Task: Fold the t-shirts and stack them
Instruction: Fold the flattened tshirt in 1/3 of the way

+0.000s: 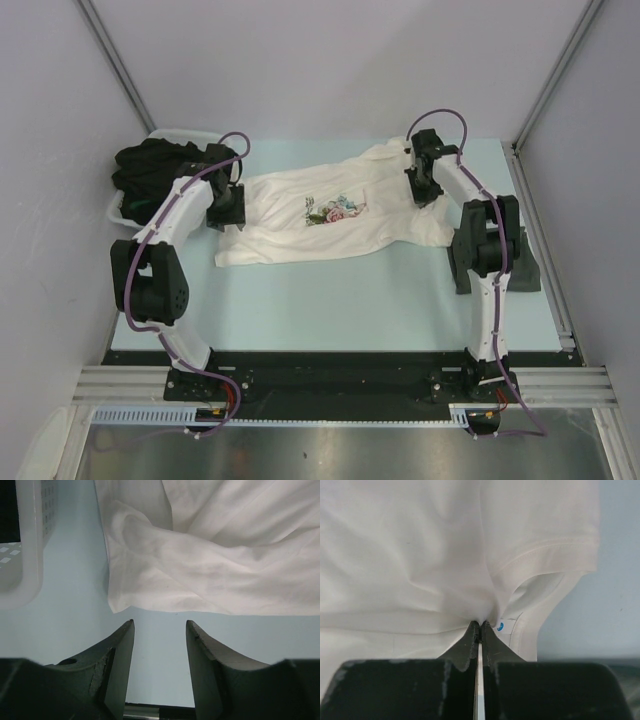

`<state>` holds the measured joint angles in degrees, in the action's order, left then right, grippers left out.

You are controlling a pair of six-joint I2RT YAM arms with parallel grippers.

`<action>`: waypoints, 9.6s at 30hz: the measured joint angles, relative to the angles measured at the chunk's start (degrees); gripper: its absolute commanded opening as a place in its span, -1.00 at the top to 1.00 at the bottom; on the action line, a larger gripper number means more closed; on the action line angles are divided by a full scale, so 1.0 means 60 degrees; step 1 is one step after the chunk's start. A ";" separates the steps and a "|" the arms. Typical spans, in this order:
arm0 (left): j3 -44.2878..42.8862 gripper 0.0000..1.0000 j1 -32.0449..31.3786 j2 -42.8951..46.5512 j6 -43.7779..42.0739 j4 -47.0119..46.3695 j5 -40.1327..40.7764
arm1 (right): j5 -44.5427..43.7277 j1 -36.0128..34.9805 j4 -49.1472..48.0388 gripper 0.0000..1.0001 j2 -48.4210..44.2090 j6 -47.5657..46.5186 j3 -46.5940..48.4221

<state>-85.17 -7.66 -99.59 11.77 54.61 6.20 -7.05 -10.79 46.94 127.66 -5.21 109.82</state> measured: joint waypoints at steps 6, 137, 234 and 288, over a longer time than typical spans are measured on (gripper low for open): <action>-0.0007 -0.02 0.0000 -0.0007 -0.0051 0.0004 -0.0015 | -0.0029 0.0022 0.0215 0.94 0.0579 0.0007 0.0397; 0.0812 -0.23 -0.0444 0.1668 0.0372 -0.0131 -0.0812 | -0.0270 0.1504 -0.2404 1.00 0.0612 0.0368 -0.0794; 0.2463 0.89 0.1220 -0.1228 -0.0055 -0.1781 0.1042 | -0.1891 0.1180 -0.0790 0.88 -0.0783 0.0699 -0.2761; 0.0237 -0.40 0.1009 -0.0390 0.0627 0.0142 0.0029 | -0.0699 0.0062 -0.0022 0.16 0.1912 0.1202 0.4218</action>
<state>-83.74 -1.61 -101.93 15.53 55.46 6.37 -11.25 -10.41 46.81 139.13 2.00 135.13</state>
